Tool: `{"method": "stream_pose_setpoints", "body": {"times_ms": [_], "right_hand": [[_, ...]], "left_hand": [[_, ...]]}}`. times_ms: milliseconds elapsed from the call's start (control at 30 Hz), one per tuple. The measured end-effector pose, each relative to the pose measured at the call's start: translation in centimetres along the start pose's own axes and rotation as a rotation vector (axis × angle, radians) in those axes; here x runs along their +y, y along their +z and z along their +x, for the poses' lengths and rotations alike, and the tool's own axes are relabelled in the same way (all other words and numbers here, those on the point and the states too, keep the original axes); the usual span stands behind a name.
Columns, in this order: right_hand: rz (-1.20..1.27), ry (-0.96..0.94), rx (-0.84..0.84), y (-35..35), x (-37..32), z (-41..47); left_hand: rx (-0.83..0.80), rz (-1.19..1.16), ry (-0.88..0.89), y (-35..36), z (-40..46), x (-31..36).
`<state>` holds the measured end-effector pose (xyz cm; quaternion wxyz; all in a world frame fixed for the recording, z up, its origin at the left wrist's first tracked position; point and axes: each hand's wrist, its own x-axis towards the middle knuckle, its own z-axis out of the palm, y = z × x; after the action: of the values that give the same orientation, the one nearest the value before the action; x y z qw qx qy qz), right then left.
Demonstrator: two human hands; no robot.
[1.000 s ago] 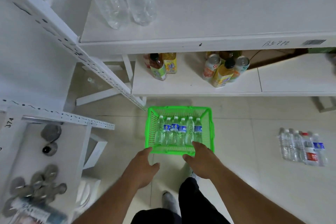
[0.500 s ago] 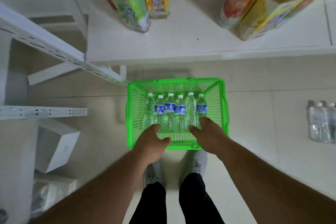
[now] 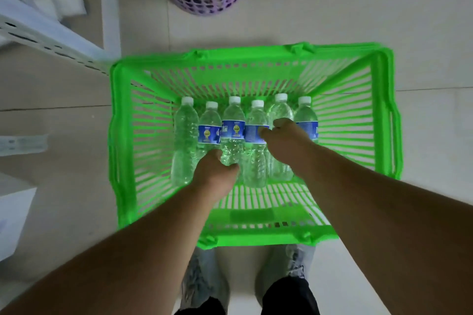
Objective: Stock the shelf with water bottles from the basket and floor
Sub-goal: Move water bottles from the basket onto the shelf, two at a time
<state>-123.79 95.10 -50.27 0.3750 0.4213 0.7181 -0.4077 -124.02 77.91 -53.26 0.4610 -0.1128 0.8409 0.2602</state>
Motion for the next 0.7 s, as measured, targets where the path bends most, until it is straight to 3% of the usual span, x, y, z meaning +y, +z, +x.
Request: {"method": "stream_pose_setpoints", "body": {"times_ms": [33, 133, 300, 533, 700], "right_hand": [[-0.174, -0.097, 0.029, 0.7, 0.6, 0.8], [0.12, -0.054, 0.056, 1.4, 0.9, 3.6], [0.052, -0.029, 0.061, 2.1, 0.8, 6.6], [0.004, -0.034, 0.043, 2.9, -0.3, 9.2], [-0.08, -0.06, 0.031, 2.6, -0.2, 9.4]], "left_hand": [[-0.008, -0.015, -0.006, 0.4, 0.8, -0.2], [-0.035, -0.024, -0.033, 1.4, 2.7, -0.7], [-0.085, -0.009, -0.087, 2.4, 4.6, -0.8], [0.027, -0.037, -0.083, 4.1, 5.6, -2.1], [0.007, -0.092, -0.072, 3.6, 5.7, -3.4]]}}
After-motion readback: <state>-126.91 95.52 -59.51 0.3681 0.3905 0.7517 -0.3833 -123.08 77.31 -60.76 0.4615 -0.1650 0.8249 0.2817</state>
